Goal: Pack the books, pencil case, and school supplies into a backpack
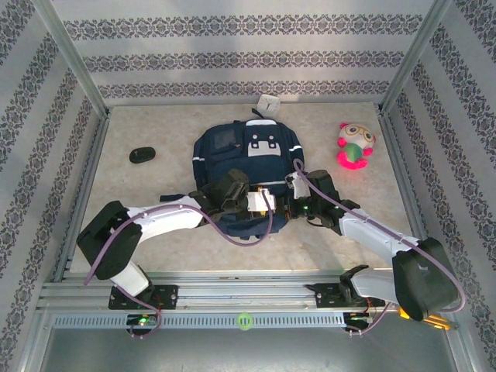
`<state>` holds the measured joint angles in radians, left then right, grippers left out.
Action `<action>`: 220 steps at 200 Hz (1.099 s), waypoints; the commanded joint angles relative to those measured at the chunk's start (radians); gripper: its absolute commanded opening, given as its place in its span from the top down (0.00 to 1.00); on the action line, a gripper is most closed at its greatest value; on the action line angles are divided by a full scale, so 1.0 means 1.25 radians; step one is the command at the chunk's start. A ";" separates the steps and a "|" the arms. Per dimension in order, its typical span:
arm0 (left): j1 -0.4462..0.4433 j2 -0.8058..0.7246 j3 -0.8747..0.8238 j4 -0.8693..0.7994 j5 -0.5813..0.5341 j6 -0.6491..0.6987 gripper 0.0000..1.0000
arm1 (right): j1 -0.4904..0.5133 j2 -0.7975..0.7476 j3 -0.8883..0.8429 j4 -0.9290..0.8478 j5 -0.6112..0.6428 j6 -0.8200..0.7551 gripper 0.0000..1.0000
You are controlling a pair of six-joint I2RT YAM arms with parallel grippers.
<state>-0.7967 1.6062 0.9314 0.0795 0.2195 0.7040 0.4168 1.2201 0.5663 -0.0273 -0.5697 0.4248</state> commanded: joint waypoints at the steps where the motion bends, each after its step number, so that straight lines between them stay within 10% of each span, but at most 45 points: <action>1: 0.023 -0.018 0.006 0.012 -0.029 -0.004 0.92 | -0.007 -0.014 0.006 0.005 0.022 -0.030 1.00; 51: 0.148 -0.192 -0.057 -0.161 0.190 0.039 0.98 | -0.137 -0.021 -0.004 -0.018 0.011 -0.041 1.00; 101: 0.189 -0.293 -0.131 -0.267 0.210 0.092 0.92 | -0.161 0.035 0.030 0.022 -0.056 -0.035 1.00; 152: 0.122 -0.285 -0.084 -0.191 0.136 -0.055 0.31 | -0.091 0.027 0.023 0.026 -0.038 -0.035 1.00; 220: -0.051 -0.113 -0.018 -0.051 -0.097 -0.129 0.16 | -0.076 0.019 0.022 0.031 -0.040 -0.024 1.00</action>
<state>-0.8410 1.4017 0.8814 -0.0540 0.1974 0.5919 0.3122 1.2568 0.5842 -0.0105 -0.6338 0.3897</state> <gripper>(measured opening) 0.861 0.052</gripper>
